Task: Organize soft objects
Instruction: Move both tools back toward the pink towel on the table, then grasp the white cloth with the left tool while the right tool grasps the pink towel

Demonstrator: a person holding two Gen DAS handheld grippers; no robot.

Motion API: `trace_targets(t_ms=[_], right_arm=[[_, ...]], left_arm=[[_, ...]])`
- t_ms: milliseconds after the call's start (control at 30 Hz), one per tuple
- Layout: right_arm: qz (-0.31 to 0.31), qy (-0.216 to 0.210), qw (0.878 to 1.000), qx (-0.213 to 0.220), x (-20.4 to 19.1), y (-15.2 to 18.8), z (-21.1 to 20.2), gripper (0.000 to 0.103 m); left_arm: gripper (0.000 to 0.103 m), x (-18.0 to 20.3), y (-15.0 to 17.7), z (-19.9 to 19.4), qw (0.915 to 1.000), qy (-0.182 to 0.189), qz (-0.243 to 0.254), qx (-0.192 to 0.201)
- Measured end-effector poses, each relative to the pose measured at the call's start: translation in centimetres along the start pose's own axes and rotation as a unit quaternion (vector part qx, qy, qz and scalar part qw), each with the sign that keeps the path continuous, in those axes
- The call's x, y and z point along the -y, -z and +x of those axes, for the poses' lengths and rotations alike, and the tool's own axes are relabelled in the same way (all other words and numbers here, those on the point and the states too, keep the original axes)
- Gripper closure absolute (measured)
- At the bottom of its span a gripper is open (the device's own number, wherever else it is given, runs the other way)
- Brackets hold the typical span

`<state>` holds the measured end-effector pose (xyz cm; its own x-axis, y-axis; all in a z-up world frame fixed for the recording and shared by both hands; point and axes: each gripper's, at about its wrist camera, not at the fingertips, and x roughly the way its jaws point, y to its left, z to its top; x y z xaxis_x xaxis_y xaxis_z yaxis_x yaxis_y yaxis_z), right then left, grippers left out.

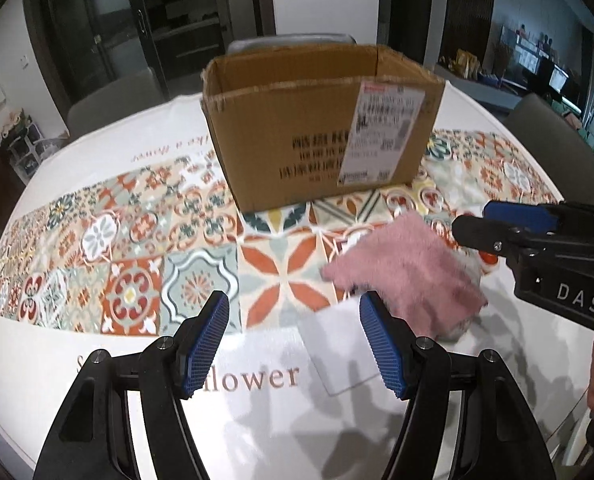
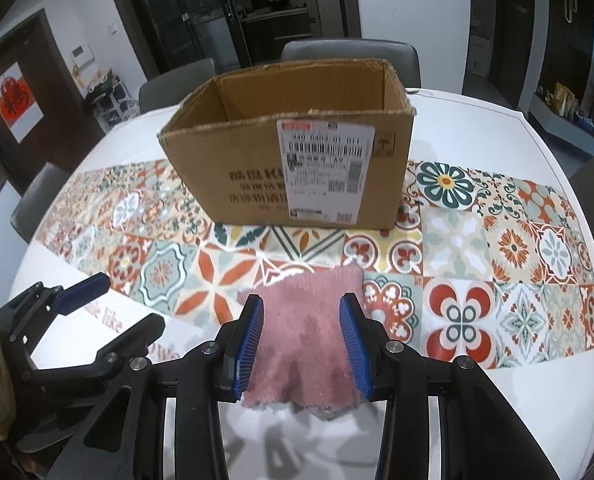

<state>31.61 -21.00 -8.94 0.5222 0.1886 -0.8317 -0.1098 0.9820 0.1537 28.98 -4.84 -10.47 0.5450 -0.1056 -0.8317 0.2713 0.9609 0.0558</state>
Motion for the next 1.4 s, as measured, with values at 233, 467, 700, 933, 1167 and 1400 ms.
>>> trace_targets(t_ms=[233,467,700,933,1167,1400], right_arm=[[0.005,-0.001,1.000,-0.026,0.4,1.4,1.1,0.062],[0.028,0.000,0.998,-0.060,1.8,2.4,3.1,0.062],[0.044,-0.006,0.997,-0.065,2.7,3.0,4.3,0.062],[0.062,-0.009,0.995,-0.075,3.6,3.4,5.8,0.062],[0.065,-0.019,0.995,-0.078,3.7,3.4,6.5,0.062],[0.055,-0.026,0.995,-0.079,3.4,3.3,6.9,0.069]], left_arm=[[0.036,0.5,1.3,2.1,0.9990,0.018,-0.004,-0.042],[0.036,1.1,1.8,4.5,0.9970,0.030,0.000,-0.071],[0.036,1.5,2.0,6.5,0.9957,0.035,-0.003,-0.086],[0.036,1.5,2.1,7.9,0.9937,0.053,-0.015,-0.098],[0.036,1.8,2.3,9.2,0.9909,0.062,-0.027,-0.117],[0.037,2.1,2.6,9.4,0.9927,0.048,-0.027,-0.108]])
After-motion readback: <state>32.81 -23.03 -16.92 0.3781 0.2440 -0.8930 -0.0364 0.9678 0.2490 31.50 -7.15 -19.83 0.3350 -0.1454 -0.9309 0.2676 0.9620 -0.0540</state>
